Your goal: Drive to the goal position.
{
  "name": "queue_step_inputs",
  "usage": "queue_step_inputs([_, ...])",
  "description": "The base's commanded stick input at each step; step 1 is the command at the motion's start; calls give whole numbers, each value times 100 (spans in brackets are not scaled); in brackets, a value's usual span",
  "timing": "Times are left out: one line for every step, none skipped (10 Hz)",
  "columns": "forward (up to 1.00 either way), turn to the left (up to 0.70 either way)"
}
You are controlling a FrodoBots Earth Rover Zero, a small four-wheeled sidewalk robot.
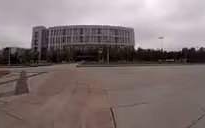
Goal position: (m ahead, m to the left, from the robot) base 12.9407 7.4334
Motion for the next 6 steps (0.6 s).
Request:
queue_step_inputs([70,35])
queue_step_inputs([70,25])
queue_step_inputs([70,0])
queue_step_inputs([70,0])
queue_step_inputs([70,0])
queue_step_inputs([70,0])
